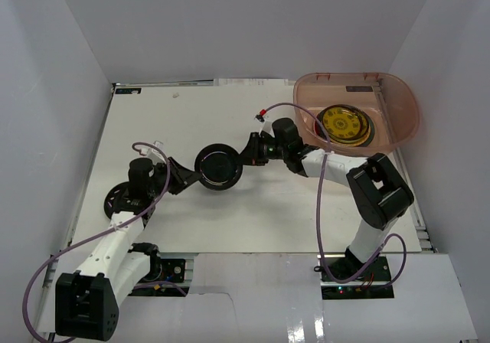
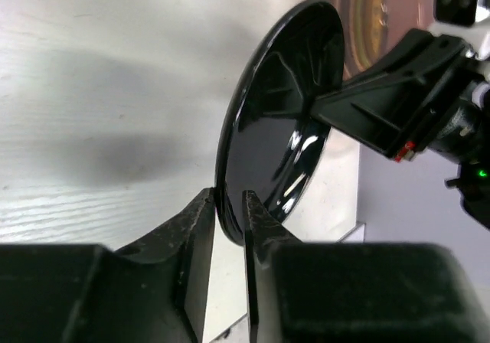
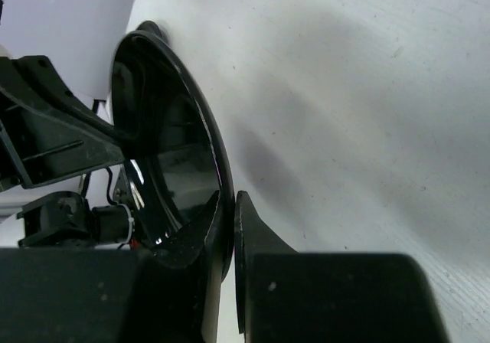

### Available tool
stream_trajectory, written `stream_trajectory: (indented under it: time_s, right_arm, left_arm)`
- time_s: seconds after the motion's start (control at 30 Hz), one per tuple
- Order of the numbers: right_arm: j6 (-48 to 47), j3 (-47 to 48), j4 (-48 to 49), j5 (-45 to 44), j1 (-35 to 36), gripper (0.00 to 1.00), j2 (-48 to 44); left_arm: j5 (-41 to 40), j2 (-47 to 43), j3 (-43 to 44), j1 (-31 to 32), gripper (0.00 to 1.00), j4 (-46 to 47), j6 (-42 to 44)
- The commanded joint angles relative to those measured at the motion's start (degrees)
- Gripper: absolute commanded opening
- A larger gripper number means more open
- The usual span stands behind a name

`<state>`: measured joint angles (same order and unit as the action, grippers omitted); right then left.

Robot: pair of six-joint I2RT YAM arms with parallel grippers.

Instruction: Place the plates into the plastic bin on the countertop

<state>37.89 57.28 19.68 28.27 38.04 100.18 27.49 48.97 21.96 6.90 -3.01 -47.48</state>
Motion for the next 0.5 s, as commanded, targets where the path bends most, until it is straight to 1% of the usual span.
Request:
stream_trajectory:
  time_s: [0.0,0.03,0.07,0.1,0.13,0.17,0.2,0.23,0.27,0.33,0.37,0.43,0.47]
  right_arm:
    - [-0.01,1.88,2.29,0.21,-1.65,0.08,-4.02]
    - [-0.01,1.53,1.94,-0.58,-2.70,0.08,-6.73]
    - [-0.53,1.35,1.50,-0.93,-6.02,0.08,-8.23]
    - [-1.23,1.35,0.46,-1.29,-8.22,0.08,-10.16]
    - [-1.85,1.43,-0.77,-2.77,-10.68,0.08,-13.84]
    - [-2.38,1.52,-3.40,-3.39,-16.54,0.08,-15.61]
    - [-3.25,1.78,-4.55,-3.83,-19.73,0.08,-17.37]
    - [-3.96,2.13,-5.96,-4.97,-22.81,0.08,-20.09]
    - [-5.01,2.66,-9.54,-6.29,-28.49,0.08,-21.07]
    - [-7.82,3.71,-12.64,-10.23,-33.80,0.08,-22.30]
    - [-8.27,3.89,-14.22,-10.95,-38.78,0.08,-22.22]
    - [-7.40,3.29,-14.76,-11.66,-43.73,0.08,-20.56]
    - [-6.87,3.02,-14.59,-11.31,-47.50,0.08,-19.86]
  left_arm:
    - [9.23,0.68,5.46,1.01,0.35,4.33,2.03]
    - [9.95,1.91,7.99,1.01,0.47,3.63,3.00]
    - [10.83,2.44,9.49,1.01,0.69,0.92,4.06]
    - [12.31,2.88,10.99,1.10,0.77,-0.41,5.20]
    - [13.37,4.02,13.96,1.10,0.83,-1.73,8.34]
    - [14.52,4.38,15.38,1.28,0.88,-4.00,9.94]
    - [15.48,4.73,16.62,1.36,0.98,-5.42,11.52]
    - [16.71,5.34,17.76,1.54,0.98,-6.65,14.50]
    - [17.59,5.52,19.34,2.15,0.98,-8.40,16.09]
    - [18.39,5.61,20.32,3.29,0.98,-9.73,19.52]
    - [18.22,5.35,20.41,5.21,0.98,-9.91,20.06]
    - [17.87,5.26,20.06,7.16,0.98,-9.91,21.20]
    - [17.61,5.00,19.53,8.56,0.98,-9.83,22.07]
